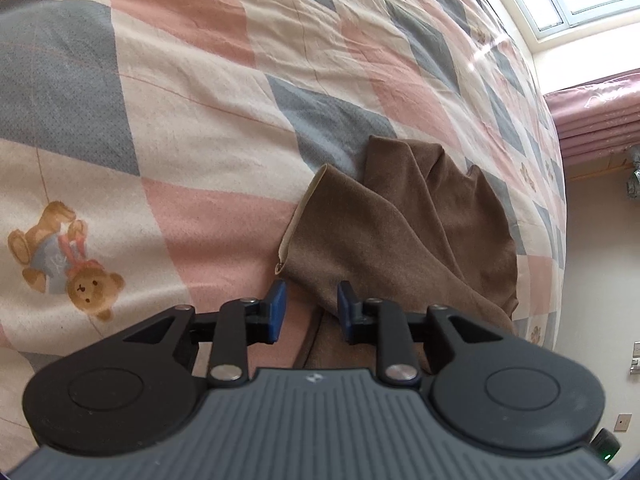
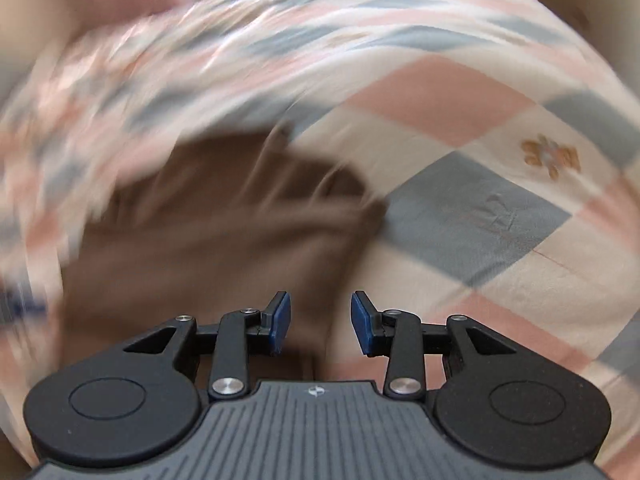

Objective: Fold clothes

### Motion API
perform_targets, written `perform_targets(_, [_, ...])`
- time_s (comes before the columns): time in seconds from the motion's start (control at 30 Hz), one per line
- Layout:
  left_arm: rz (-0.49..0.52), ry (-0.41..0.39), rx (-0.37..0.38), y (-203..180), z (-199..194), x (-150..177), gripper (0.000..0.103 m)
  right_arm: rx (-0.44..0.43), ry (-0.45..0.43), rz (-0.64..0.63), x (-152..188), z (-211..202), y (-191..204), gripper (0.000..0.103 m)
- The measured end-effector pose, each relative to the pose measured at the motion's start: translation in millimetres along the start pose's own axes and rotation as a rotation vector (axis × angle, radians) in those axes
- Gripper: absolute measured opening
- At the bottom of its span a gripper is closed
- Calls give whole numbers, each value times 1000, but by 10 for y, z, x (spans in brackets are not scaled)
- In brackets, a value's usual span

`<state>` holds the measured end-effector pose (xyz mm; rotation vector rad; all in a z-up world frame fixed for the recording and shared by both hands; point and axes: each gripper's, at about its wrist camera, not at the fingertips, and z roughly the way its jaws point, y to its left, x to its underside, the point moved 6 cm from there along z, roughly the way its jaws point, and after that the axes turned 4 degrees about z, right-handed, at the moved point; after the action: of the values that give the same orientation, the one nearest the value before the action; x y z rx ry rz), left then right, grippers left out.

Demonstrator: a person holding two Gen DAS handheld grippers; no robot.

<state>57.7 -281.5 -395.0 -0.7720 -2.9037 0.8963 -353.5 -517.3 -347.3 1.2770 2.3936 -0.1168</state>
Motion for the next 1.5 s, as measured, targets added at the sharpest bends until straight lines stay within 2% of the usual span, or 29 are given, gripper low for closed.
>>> perform_targets(0.07, [6, 7, -3, -13, 29, 24, 22, 36, 15, -73, 129, 98, 134, 38])
perform_targets(0.1, [14, 10, -4, -24, 46, 34, 22, 22, -3, -79, 167, 129, 175, 37])
perform_targets(0.13, [21, 13, -6, -37, 62, 44, 22, 20, -24, -44, 179, 147, 140, 28])
perform_targets(0.17, [26, 16, -7, -50, 73, 56, 22, 20, -44, -2, 186, 164, 93, 11])
perform_targets(0.2, [30, 17, -7, -63, 81, 67, 22, 20, -64, 40, 193, 180, 46, 7])
perform_targets(0.3, [29, 19, 1, -100, 72, 104, 22, 6, -20, 339, 314, 327, -363, 5])
perform_targets(0.4, [16, 18, 6, -105, 46, 148, 26, -28, -3, 526, 436, 355, -606, 4])
perform_targets(0.5, [-19, 12, 12, -81, 20, 173, 29, -8, -35, 459, 393, 210, -548, 14])
perform_targets(0.53, [-28, 4, 16, -79, 6, 174, 29, 12, -50, 402, 363, 156, -488, 22])
perform_targets(0.6, [-39, -3, 24, -81, -1, 177, 29, 52, -102, 285, 297, 53, -347, 24])
perform_targets(0.7, [-60, 9, 38, -93, 63, 198, 29, 18, -173, 209, 204, 14, -170, 25])
perform_targets(0.73, [-77, 14, 49, -94, 93, 208, 29, 17, -156, 199, 191, 67, -137, 27])
perform_targets(0.8, [-146, 4, 89, -70, 126, 217, 33, 80, -76, 160, 202, 248, -108, 27])
perform_targets(0.83, [-186, -10, 108, -44, 131, 211, 38, 91, -59, 152, 192, 286, -94, 28])
perform_targets(0.9, [-249, -41, 124, 9, 147, 172, 40, 72, -93, 164, 136, 227, -54, 28])
perform_targets(1.0, [-289, -56, 134, 47, 228, 89, 36, 60, -110, 157, 91, 203, 7, 45])
perform_targets(1.07, [-262, -47, 149, -21, 299, 40, 1, 67, -83, 151, 121, 268, 8, 47])
perform_targets(1.17, [-100, -125, 194, -373, 139, -87, 0, 95, -23, 166, 218, 417, -44, 46])
perform_targets(1.27, [99, -214, 327, -871, -199, -197, 0, 104, -11, 203, 279, 431, -123, 45])
perform_targets(1.33, [171, -251, 393, -1043, -343, -230, 0, 109, -8, 213, 302, 435, -163, 45])
perform_targets(1.43, [196, -253, 350, -927, -232, -266, 1, 102, -11, 246, 315, 425, -217, 45])
perform_targets(1.5, [142, -166, 169, -560, 122, -250, 2, 103, -9, 251, 318, 431, -216, 45])
